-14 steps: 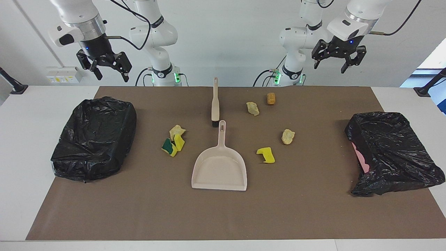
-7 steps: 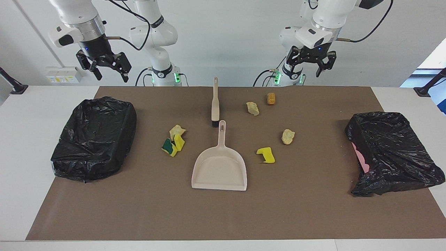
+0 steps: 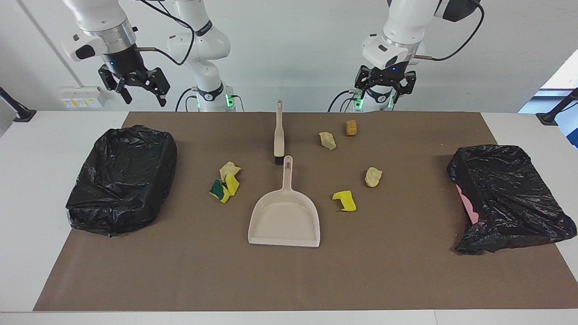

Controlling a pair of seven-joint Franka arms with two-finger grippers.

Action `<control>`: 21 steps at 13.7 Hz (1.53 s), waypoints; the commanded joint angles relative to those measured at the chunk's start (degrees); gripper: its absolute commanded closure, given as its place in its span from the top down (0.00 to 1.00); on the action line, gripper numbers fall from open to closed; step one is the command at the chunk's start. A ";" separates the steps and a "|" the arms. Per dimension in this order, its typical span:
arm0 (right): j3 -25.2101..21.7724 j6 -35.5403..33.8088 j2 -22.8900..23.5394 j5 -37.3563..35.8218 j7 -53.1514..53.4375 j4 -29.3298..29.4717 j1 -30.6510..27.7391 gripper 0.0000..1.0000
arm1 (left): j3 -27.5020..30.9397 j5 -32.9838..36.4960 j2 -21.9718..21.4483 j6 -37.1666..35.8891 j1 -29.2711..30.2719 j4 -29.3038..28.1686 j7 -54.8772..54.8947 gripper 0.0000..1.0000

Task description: Sweep and dump trash in bin

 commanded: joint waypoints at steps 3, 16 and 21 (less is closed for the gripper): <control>-0.05 -0.83 -1.44 1.53 -1.64 -1.49 -0.61 1.00 | 0.80 -0.44 -1.50 4.62 -3.54 -4.80 -1.68 1.00; -0.05 -0.65 -1.35 1.45 -1.64 -1.32 -0.52 1.00 | 0.72 -0.53 -1.51 9.90 -7.85 -8.94 -5.19 1.00; 0.13 -0.56 -1.09 1.45 -1.29 -0.88 -0.43 1.00 | 0.72 -0.62 -1.24 13.59 -13.73 -12.54 -11.34 1.00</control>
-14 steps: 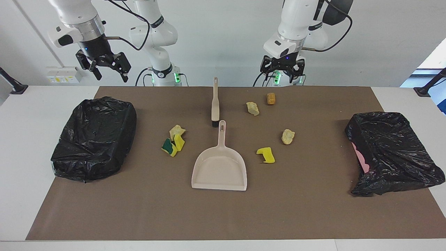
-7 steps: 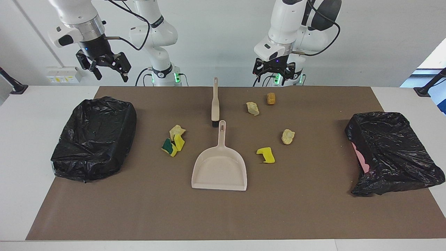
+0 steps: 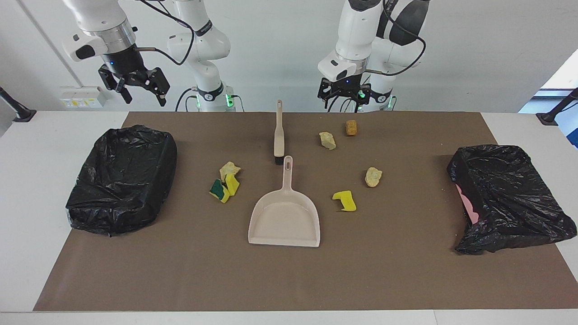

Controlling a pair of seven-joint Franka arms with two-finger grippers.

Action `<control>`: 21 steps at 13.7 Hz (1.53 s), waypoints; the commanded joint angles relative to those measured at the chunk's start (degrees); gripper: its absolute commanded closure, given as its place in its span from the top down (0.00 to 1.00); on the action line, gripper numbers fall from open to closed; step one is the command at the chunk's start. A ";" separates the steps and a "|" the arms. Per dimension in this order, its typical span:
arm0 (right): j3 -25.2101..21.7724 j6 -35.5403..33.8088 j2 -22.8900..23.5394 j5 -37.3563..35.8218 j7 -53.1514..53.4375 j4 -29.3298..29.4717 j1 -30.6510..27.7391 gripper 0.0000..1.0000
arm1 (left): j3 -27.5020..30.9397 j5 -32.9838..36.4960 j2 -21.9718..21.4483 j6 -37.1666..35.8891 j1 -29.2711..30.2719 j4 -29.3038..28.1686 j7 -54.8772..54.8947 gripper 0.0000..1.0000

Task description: Sweep and dump trash in bin

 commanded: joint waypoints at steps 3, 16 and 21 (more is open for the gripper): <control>0.07 -0.52 -0.90 1.45 -1.29 -0.60 -0.43 1.00 | 0.76 -0.56 -1.02 4.09 -5.87 -4.58 -5.50 1.00; 0.07 -0.52 -0.90 1.45 -1.29 -0.60 -0.52 1.00 | 0.67 -1.26 6.72 21.94 -25.04 -13.28 -25.11 1.00; 0.07 -0.44 -0.90 1.45 -1.29 -0.60 -0.52 1.00 | 0.67 -1.88 11.54 26.94 -27.86 -14.43 -28.00 1.00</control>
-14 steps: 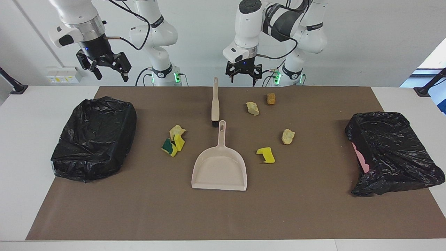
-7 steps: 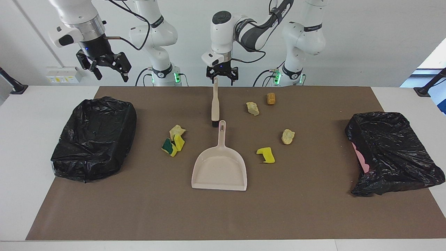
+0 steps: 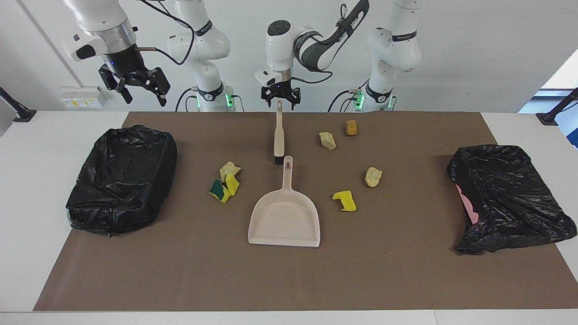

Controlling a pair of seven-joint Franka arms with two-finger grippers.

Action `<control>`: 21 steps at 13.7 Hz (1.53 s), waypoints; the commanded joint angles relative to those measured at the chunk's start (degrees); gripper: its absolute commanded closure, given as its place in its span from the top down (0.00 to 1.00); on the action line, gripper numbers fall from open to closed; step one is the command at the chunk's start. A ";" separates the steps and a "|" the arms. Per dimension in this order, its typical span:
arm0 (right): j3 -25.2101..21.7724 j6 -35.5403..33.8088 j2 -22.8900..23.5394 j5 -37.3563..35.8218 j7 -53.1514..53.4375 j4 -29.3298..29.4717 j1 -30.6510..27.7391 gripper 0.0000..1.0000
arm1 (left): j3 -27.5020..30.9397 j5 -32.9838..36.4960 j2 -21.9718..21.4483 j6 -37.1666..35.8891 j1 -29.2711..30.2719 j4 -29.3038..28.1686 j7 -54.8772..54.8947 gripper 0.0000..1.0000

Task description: Sweep and dump trash in bin

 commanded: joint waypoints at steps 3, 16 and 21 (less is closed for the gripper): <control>0.14 -0.52 -0.89 1.45 -1.29 -0.61 -0.52 1.00 | 0.87 -0.52 4.14 4.08 -3.02 -0.75 -3.38 1.00; 0.14 -0.52 -0.89 1.45 -1.29 -0.61 -0.44 1.00 | 1.48 -0.26 3.08 -4.25 -0.13 3.11 -3.47 0.00; 0.14 -0.52 -0.89 1.45 -1.29 -0.61 -0.44 1.00 | 1.57 -0.08 -3.05 -18.99 0.66 3.91 -3.82 0.00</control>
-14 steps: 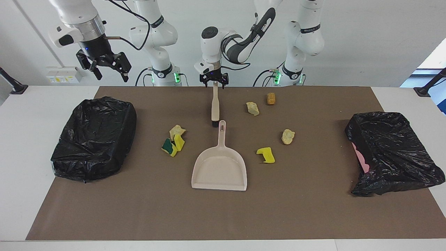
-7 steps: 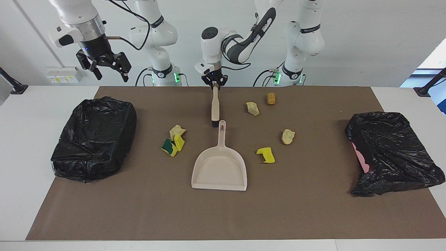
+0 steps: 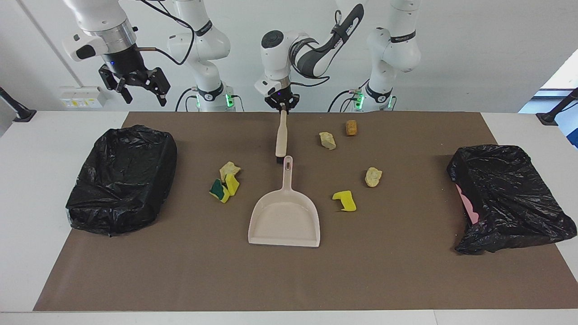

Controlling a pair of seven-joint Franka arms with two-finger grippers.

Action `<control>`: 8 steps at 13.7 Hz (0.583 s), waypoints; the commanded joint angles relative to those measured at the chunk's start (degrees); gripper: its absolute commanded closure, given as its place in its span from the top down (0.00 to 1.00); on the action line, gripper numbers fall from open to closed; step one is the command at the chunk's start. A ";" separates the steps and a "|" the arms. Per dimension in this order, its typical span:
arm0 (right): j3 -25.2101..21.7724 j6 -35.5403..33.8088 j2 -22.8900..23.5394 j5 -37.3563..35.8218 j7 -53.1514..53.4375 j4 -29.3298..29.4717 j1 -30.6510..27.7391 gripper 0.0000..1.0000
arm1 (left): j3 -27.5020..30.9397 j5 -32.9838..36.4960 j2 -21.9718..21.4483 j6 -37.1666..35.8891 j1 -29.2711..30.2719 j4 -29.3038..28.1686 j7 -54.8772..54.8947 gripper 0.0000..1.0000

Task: Sweep and dump trash in bin
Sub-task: 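Grasp the wooden brush handle with the left gripper and lift it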

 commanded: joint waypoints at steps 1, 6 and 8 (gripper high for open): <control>0.05 -0.52 -0.89 1.44 -1.29 -0.61 -0.52 1.00 | -0.18 -0.05 -5.10 -10.24 0.33 -0.54 -0.99 0.00; 0.14 -0.52 -0.89 1.44 -1.29 -0.61 -0.52 1.00 | -0.09 -0.13 -6.69 -22.20 0.50 -1.15 -12.92 0.00; 0.05 -0.44 -0.89 1.44 -1.29 -0.61 -0.52 1.00 | -0.18 -0.57 -6.95 -24.06 2.52 -1.85 -19.76 0.00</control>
